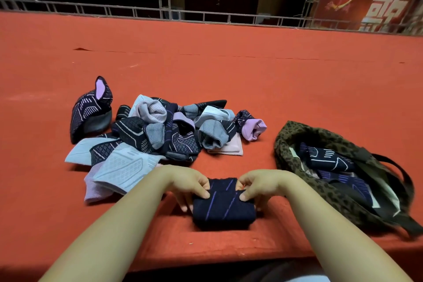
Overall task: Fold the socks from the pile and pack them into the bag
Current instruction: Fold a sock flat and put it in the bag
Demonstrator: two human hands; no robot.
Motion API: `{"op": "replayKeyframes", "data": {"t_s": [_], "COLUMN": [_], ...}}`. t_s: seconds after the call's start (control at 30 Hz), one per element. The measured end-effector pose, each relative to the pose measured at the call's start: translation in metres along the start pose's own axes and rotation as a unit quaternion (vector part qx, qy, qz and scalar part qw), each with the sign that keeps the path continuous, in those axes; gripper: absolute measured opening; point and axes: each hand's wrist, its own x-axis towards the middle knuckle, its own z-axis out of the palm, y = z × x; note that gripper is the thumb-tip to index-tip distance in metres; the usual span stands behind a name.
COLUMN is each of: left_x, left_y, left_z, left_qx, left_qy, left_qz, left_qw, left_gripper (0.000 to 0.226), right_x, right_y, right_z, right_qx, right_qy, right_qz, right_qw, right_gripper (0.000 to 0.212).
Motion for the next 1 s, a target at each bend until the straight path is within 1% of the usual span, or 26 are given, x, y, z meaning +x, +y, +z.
{"op": "replayKeyframes", "data": {"t_s": [0.07,0.13,0.2,0.23,0.3,0.33,0.4,0.43,0.47,0.5,0.53,0.57,0.6,0.63,0.67,0.73,0.8,0.9,1.0], "left_x": [0.010,0.019,0.025,0.027,0.030,0.030,0.024,0.018,0.010,0.002,-0.003,-0.006,-0.007,-0.006,-0.004,0.000,0.002,0.004,0.001], "left_y": [-0.003,-0.008,-0.013,-0.016,-0.021,-0.024,-0.026,-0.024,-0.020,-0.017,-0.016,-0.016,-0.019,-0.023,-0.027,-0.033,-0.034,-0.030,-0.026], "left_z": [-0.002,-0.006,-0.008,-0.007,-0.004,-0.002,0.002,0.005,0.010,0.015,0.021,0.026,0.030,0.033,0.034,0.036,0.036,0.037,0.034], "left_qx": [-0.003,0.011,0.053,0.066,0.076,0.102,0.201,0.229,0.246,0.262,0.283,0.309,0.335,0.356,0.368,0.381,0.388,0.372,0.322], "left_qy": [0.105,0.204,0.260,0.276,0.297,0.316,0.360,0.363,0.344,0.306,0.262,0.223,0.200,0.190,0.191,0.207,0.232,0.256,0.260], "left_qz": [0.009,0.022,0.023,0.022,0.026,0.037,0.098,0.143,0.180,0.205,0.218,0.213,0.198,0.181,0.171,0.170,0.181,0.189,0.165], "left_qw": [0.994,0.979,0.964,0.959,0.952,0.942,0.906,0.892,0.888,0.892,0.897,0.900,0.899,0.897,0.894,0.885,0.873,0.872,0.895], "left_gripper": [0.015,0.012,0.009,0.014,0.034,0.041,0.041,0.038,0.034,0.033,0.034,0.038,0.043,0.047,0.049,0.045,0.035,0.018,0.007], "right_x": [0.012,0.022,0.031,0.036,0.041,0.042,0.036,0.031,0.024,0.016,0.009,0.003,-0.002,-0.004,-0.004,0.000,0.005,0.007,0.003], "right_y": [0.004,0.005,0.009,0.012,0.017,0.017,0.015,0.014,0.013,0.011,0.010,0.009,0.008,0.008,0.009,0.015,0.021,0.024,0.020], "right_z": [0.001,0.001,0.002,0.003,0.007,0.009,0.010,0.010,0.011,0.013,0.016,0.019,0.025,0.032,0.039,0.050,0.055,0.053,0.052], "right_qx": [0.007,0.014,-0.034,-0.055,-0.057,-0.054,-0.075,-0.087,-0.101,-0.121,-0.149,-0.185,-0.229,-0.276,-0.315,-0.351,-0.352,-0.355,-0.351], "right_qy": [0.118,0.208,0.251,0.268,0.301,0.318,0.354,0.367,0.370,0.357,0.326,0.281,0.233,0.197,0.180,0.188,0.218,0.264,0.286], "right_qz": [-0.025,-0.036,-0.033,-0.031,-0.026,-0.027,-0.048,-0.073,-0.112,-0.157,-0.195,-0.216,-0.213,-0.200,-0.187,-0.179,-0.187,-0.181,-0.177], "right_qw": [0.993,0.977,0.967,0.961,0.952,0.946,0.931,0.923,0.917,0.913,0.913,0.917,0.921,0.919,0.913,0.900,0.891,0.878,0.874], "right_gripper": [0.014,0.013,0.013,0.014,0.022,0.027,0.033,0.034,0.033,0.031,0.029,0.029,0.032,0.036,0.042,0.051,0.051,0.039,0.022]}}
